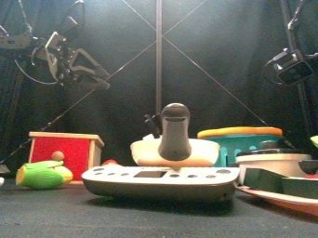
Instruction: Place starfruit bottom in pan
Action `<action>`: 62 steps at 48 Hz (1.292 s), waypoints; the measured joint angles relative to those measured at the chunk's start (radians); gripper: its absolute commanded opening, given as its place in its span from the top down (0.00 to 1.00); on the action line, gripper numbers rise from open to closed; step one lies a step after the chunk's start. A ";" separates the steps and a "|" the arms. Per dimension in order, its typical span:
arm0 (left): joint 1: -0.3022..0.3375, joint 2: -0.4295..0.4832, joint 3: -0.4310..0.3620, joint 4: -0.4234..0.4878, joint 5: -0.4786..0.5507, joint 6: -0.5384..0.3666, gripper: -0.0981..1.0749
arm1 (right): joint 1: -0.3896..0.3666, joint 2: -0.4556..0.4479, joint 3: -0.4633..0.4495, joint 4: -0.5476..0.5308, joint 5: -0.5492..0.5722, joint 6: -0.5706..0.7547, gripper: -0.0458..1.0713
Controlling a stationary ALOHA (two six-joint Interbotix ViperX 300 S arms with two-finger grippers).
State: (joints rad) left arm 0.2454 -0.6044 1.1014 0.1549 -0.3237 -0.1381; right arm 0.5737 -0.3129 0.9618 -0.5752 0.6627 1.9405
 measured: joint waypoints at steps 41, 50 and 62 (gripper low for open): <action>0.000 0.002 0.005 0.000 0.000 0.000 0.22 | -0.272 0.267 -0.293 -0.509 -0.273 0.003 0.31; 0.000 0.000 0.003 0.000 0.002 0.000 0.22 | -0.290 0.304 -0.296 -0.506 -0.288 0.003 0.26; 0.000 0.002 0.005 0.000 0.002 0.000 0.22 | -0.295 0.318 -0.302 -0.502 -0.290 0.005 0.14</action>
State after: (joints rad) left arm 0.2454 -0.6029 1.1060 0.1549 -0.3221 -0.1381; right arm 0.2792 0.0046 0.6596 -1.0769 0.3728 1.9451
